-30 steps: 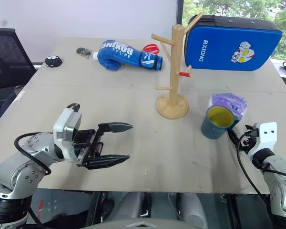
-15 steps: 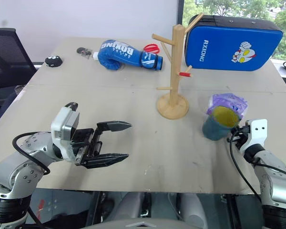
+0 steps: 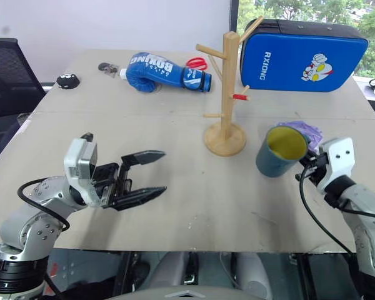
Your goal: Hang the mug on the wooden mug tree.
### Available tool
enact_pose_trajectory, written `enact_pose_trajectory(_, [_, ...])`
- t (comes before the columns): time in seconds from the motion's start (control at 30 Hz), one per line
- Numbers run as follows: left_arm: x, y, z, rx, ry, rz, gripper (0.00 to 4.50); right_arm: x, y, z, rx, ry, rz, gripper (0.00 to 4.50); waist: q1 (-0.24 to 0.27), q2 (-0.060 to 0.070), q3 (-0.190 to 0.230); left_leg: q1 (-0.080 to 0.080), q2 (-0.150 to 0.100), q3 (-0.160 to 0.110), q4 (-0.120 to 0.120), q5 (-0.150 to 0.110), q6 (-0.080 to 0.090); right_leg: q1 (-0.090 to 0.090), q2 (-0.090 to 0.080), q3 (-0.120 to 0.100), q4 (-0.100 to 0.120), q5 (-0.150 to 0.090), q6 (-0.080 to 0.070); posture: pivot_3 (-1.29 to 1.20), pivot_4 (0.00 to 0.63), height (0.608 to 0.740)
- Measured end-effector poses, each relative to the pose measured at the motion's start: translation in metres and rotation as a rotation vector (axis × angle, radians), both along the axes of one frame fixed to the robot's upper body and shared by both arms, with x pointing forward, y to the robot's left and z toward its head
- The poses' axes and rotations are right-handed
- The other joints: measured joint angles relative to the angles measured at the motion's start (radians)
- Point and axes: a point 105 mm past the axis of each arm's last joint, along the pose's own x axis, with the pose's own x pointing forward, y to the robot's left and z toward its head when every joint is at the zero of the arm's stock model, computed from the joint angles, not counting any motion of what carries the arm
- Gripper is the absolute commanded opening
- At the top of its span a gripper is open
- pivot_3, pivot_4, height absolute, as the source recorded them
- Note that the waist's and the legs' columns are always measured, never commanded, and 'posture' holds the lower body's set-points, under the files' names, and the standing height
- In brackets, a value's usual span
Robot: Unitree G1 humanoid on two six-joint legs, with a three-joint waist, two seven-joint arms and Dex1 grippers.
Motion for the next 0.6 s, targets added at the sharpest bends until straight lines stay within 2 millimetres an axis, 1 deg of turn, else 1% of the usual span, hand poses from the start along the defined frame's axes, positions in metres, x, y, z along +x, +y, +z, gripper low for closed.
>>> enact_pose_trajectory(0.1, [-0.002,0.013,0.002,-0.047,-0.001,-0.014,4.50,0.005,0.020,0.032,-0.108,-0.045,0.066,0.03,-0.004,0.000,0.000,0.000,0.000,0.000,0.000,0.000,0.000,0.000,0.000,-0.001,0.000,0.000,0.000,0.00,0.150,0.740])
enact_pose_trajectory(0.13, [-0.002,0.017,0.004,-0.054,-0.001,-0.015,4.50,0.007,0.024,0.040,-0.122,-0.056,0.078,0.03,-0.004,-0.001,0.000,0.000,0.000,-0.001,0.000,0.000,0.000,0.000,0.000,-0.001,0.000,0.000,0.000,0.00,0.150,0.740])
enact_pose_trajectory(0.23, [-0.004,0.028,0.010,-0.077,0.002,-0.023,4.50,0.015,0.038,0.058,-0.159,-0.052,0.119,0.03,-0.003,-0.001,0.000,-0.001,0.000,-0.001,0.000,0.000,0.000,-0.001,0.000,-0.001,0.000,0.000,0.000,0.00,0.150,0.740])
enact_pose_trajectory(0.3, [-0.004,0.032,0.014,-0.087,-0.003,-0.020,4.50,0.019,0.048,0.069,-0.183,-0.054,0.157,0.03,0.000,-0.001,0.000,-0.002,0.000,-0.001,0.000,0.000,0.000,-0.001,-0.001,-0.001,-0.001,0.000,0.000,0.00,0.150,0.740])
enact_pose_trajectory(0.47, [-0.002,0.037,0.018,-0.098,-0.003,0.033,4.50,0.027,0.060,0.078,-0.214,-0.008,0.234,0.03,0.003,-0.001,0.001,-0.003,0.000,-0.001,0.000,0.000,0.000,-0.001,-0.001,-0.001,-0.002,0.000,0.000,0.00,0.150,0.740])
enact_pose_trajectory(0.6, [0.000,0.044,0.023,-0.116,-0.001,0.094,4.50,0.035,0.069,0.079,-0.237,0.043,0.289,0.03,0.001,-0.001,0.001,-0.003,0.000,-0.001,0.000,0.000,0.000,-0.001,-0.001,-0.001,-0.002,0.000,0.000,0.00,0.150,0.740])
